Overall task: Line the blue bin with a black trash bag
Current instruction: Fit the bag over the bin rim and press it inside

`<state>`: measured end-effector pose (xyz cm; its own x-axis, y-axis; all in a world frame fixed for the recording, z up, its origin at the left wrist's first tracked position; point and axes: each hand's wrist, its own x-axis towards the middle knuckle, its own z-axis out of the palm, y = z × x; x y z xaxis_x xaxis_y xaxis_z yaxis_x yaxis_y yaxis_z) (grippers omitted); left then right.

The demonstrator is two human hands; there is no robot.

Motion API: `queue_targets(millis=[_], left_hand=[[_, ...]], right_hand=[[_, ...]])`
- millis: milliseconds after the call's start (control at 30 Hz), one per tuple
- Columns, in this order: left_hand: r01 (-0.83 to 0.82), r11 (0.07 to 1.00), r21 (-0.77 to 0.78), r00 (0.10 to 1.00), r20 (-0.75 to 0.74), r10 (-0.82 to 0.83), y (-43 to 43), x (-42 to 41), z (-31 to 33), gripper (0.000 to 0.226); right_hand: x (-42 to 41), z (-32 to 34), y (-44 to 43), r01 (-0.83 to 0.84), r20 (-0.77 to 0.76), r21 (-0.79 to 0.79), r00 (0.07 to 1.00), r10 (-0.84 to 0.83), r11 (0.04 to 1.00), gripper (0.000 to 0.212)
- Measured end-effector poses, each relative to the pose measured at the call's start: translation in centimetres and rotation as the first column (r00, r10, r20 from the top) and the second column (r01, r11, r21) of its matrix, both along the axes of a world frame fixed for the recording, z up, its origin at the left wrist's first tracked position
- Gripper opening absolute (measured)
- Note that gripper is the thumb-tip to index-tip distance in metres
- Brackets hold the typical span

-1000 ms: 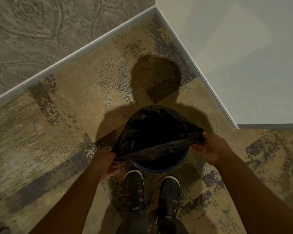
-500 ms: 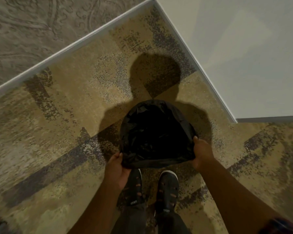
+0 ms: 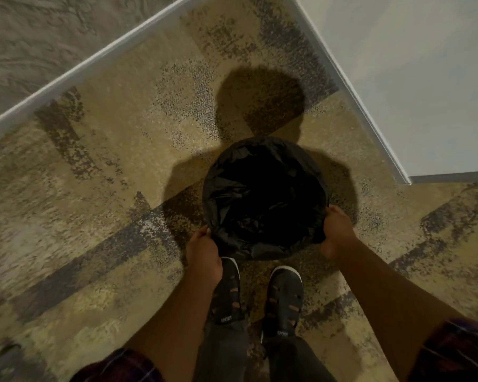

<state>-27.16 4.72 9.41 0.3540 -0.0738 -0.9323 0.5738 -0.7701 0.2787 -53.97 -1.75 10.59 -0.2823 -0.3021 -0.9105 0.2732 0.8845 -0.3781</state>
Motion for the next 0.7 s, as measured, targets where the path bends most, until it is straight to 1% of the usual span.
queue_targets(millis=[67, 167, 200, 233, 267, 300, 333, 367, 400, 433, 467, 500, 533, 567, 600, 633, 667, 700], left_hand=[[0.012, 1.000, 0.014, 1.000, 0.006, -0.012, -0.3, -0.1, -0.1, 0.039], [0.011, 1.000, -0.014, 1.000, 0.003, -0.011, -1.2, -0.1, 0.2, 0.037], [0.011, 1.000, -0.014, 0.999, 0.038, -0.011, -1.6, 0.0, 0.7, 0.035], [0.054, 0.999, 0.002, 0.989, 0.138, -0.054, -1.9, 0.2, 1.4, 0.034], [0.146, 0.988, 0.045, 0.940, 0.304, -0.153, -2.1, 0.5, 2.3, 0.035], [0.253, 0.962, 0.106, 0.828, 0.490, -0.272, -2.2, 0.9, 3.2, 0.034], [0.353, 0.924, 0.145, 0.667, 0.653, -0.358, -2.2, 1.2, 4.5, 0.033], [0.463, 0.875, 0.142, 0.499, 0.774, -0.390, -2.3, 1.3, 5.8, 0.030], [0.594, 0.798, 0.104, 0.355, 0.856, -0.376, -2.5, 1.2, 6.9, 0.025], [0.737, 0.673, 0.065, 0.243, 0.903, -0.354, -2.7, 0.7, 7.5, 0.020], [0.857, 0.512, 0.054, 0.152, 0.924, -0.352, -3.0, 0.0, 7.9, 0.016], [0.939, 0.336, 0.072, 0.062, 0.926, -0.373, -3.5, -1.0, 8.0, 0.016], [0.982, 0.154, 0.107, -0.035, 0.911, -0.411, -4.1, -2.0, 7.9, 0.018], [0.990, -0.028, 0.141, -0.139, 0.882, -0.451, -4.7, -2.9, 7.7, 0.021], [0.969, -0.187, 0.165, -0.237, 0.837, -0.492, -5.2, -3.6, 7.2, 0.024], [0.931, -0.312, 0.187, -0.334, 0.779, -0.530, -5.7, -4.0, 6.7, 0.028], [0.884, -0.407, 0.227, -0.437, 0.709, -0.553, -6.2, -4.2, 6.0, 0.032], [0.831, -0.477, 0.286, -0.536, 0.639, -0.551, -6.6, -4.3, 5.4, 0.037]], right_hand=[[0.1, -0.3, -0.1, 0.029, -0.010, -0.008, 1.000, -0.029, 1.000, 0.020], [0.5, -0.4, -0.5, 0.043, -0.031, -0.016, 0.999, -0.043, 0.999, 0.020], [0.6, -0.3, -0.7, 0.042, -0.075, -0.021, 0.996, -0.043, 0.999, 0.020], [0.6, -0.1, -1.0, 0.011, -0.182, -0.031, 0.983, -0.016, 0.999, 0.020], [0.3, 0.5, -1.3, -0.052, -0.355, -0.040, 0.934, 0.035, 0.998, 0.018], [0.1, 1.2, -1.6, -0.118, -0.543, -0.056, 0.837, 0.068, 0.991, 0.017], [-0.1, 2.4, -1.9, -0.176, -0.682, -0.117, 0.730, 0.050, 0.977, 0.017], [0.0, 3.6, -2.1, -0.240, -0.750, -0.220, 0.661, -0.007, 0.945, 0.020], [0.5, 4.7, -2.3, -0.324, -0.773, -0.333, 0.631, -0.061, 0.885, 0.022], [1.3, 5.7, -2.5, -0.416, -0.778, -0.418, 0.623, -0.082, 0.808, 0.023], [2.3, 6.7, -2.6, -0.497, -0.783, -0.461, 0.617, -0.073, 0.735, 0.025], [3.3, 7.5, -2.7, -0.566, -0.802, -0.464, 0.596, -0.051, 0.681, 0.029], [4.1, 8.2, -2.8, -0.623, -0.836, -0.437, 0.548, -0.037, 0.649, 0.035], [4.7, 8.8, -3.2, -0.670, -0.880, -0.386, 0.473, -0.037, 0.634, 0.040], [5.1, 9.5, -3.7, -0.710, -0.921, -0.331, 0.387, -0.048, 0.622, 0.042], [5.4, 10.0, -4.1, -0.752, -0.944, -0.296, 0.325, -0.060, 0.589, 0.040], [5.8, 10.4, -4.5, -0.799, -0.949, -0.294, 0.310, -0.059, 0.524, 0.034], [6.3, 10.5, -4.8, -0.840, -0.938, -0.323, 0.345, -0.030, 0.435, 0.026]])
